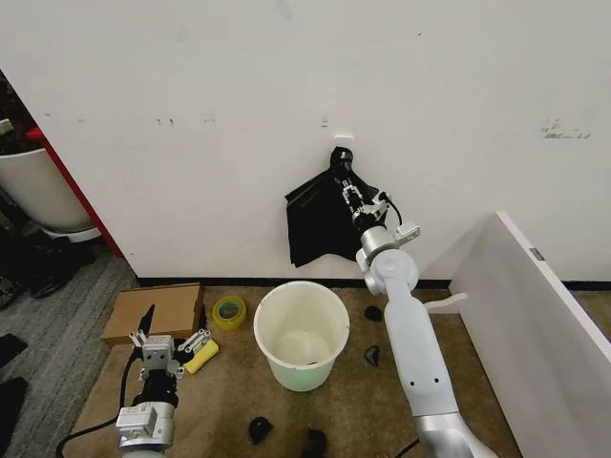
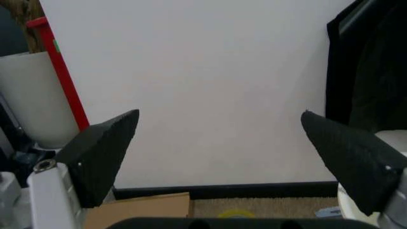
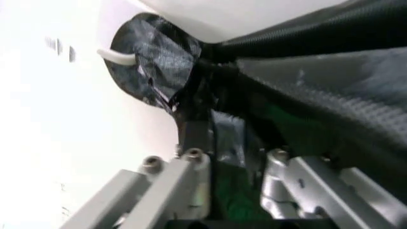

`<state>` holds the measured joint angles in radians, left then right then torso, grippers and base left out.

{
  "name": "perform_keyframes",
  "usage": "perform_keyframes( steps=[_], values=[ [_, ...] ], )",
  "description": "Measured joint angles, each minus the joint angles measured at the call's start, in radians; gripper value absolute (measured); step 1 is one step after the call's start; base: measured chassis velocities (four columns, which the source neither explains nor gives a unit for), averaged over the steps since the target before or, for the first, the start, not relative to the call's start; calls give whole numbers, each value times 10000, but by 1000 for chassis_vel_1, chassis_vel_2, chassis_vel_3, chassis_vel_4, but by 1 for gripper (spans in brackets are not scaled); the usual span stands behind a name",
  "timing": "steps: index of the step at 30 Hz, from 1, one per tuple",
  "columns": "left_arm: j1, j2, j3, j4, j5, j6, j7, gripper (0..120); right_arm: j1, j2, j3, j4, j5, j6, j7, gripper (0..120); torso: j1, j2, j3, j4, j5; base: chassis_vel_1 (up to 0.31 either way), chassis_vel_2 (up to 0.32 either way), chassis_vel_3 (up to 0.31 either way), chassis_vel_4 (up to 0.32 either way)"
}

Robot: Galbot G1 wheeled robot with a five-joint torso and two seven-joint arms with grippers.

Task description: Place the garbage bag over the trash bin.

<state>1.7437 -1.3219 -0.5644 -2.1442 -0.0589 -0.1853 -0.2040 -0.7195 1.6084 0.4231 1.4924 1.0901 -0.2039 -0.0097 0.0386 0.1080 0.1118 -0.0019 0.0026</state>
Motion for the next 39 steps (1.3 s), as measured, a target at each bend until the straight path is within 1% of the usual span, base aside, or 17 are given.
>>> perform_keyframes(
  steps=[1,2,4,10,18,25,29,30,35,39],
  values=[
    [0,-1,2,6,1,-3,-3,100,-29,0,-17,29,-23,3,5,6,0,0,0,0,0,0,0,0,0],
    [0,-1,2,6,1,-3,-3,100,-29,0,-17,29,-23,3,5,6,0,0,0,0,0,0,0,0,0],
    [-5,-8,18,26,5,-7,-9,100,-105,-1,-62,117,-56,7,17,0,0,0,0,0,0,0,0,0,0],
    [-53,-24,85,65,26,-9,-15,100,-600,-2,-360,565,-411,35,21,0,0,1,0,0,0,0,0,0,0],
    [-161,-30,190,180,39,-12,-18,100,-2018,-56,-782,1665,-1134,140,-176,0,0,0,-1,0,0,0,0,0,0],
    [-251,-34,253,226,57,-12,-19,100,-2925,-486,-1013,2603,-1634,163,-107,0,0,1,-1,0,1,0,0,0,0],
    [-295,-37,254,273,54,-13,-21,100,-3624,-926,-1203,3380,-2382,153,-96,0,0,1,-1,0,0,0,0,0,0],
    [-295,-37,254,273,54,-13,-21,100,-3624,-926,-1203,3380,-2382,153,-96,0,0,1,-1,0,0,0,0,0,0],
    [-372,-46,275,317,51,-19,-22,100,-4725,-1566,-1402,4151,-3152,376,-215,0,0,1,-1,0,0,0,0,0,0],
    [-394,-48,287,331,51,-25,-22,100,-5450,-1778,-1485,4586,-3530,523,-270,0,0,1,-2,0,0,0,0,0,0]
  ],
)
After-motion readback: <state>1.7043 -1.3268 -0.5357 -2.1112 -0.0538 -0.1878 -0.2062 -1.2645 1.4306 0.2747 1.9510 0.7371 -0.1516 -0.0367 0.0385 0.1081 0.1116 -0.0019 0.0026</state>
